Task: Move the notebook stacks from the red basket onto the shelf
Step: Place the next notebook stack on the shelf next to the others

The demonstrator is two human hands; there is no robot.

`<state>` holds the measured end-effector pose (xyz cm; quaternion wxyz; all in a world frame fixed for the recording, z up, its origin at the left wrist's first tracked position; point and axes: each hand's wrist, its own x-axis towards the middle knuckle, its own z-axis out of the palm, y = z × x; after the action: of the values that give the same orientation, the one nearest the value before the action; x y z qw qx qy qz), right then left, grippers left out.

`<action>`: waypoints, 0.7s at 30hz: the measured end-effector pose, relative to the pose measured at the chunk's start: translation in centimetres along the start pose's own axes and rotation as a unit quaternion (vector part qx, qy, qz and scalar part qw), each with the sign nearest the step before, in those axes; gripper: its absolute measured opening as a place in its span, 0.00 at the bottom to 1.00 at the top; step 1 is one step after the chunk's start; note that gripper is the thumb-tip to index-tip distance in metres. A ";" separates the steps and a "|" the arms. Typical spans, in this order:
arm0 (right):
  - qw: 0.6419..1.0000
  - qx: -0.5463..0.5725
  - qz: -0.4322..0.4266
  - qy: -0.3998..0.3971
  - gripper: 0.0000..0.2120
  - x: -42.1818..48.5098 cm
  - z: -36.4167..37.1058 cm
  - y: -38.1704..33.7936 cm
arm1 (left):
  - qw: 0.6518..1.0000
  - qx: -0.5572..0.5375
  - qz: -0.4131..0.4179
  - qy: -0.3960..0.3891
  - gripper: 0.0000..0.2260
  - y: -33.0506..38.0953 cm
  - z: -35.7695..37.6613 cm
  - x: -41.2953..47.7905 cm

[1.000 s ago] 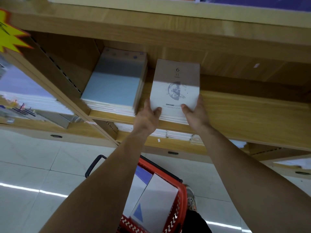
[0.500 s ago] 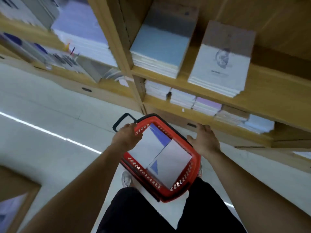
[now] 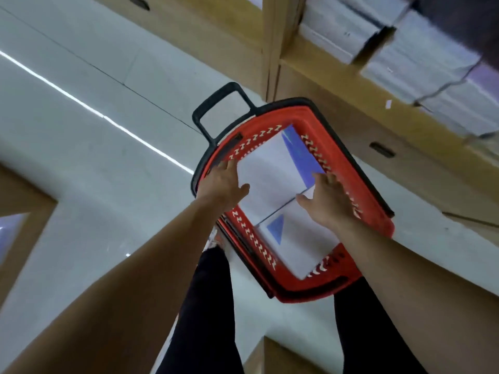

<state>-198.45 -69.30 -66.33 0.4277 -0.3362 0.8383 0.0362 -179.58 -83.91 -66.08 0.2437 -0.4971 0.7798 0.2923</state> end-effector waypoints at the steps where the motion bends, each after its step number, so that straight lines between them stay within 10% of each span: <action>1: 1.000 -0.005 -0.001 0.004 0.36 1.4 1.4 0.3 | 1.000 -0.003 0.007 0.007 0.34 -0.1 1.3 1.5; 21: 0.994 -0.032 -0.055 0.092 0.46 8.2 13.5 5.1 | 0.996 -0.073 -0.041 0.032 0.37 0.9 8.5 10.8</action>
<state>-195.48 -65.02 -82.10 0.3387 -0.3971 0.8529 0.0087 -183.83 -84.54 -79.14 0.1931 -0.5546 0.7426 0.3221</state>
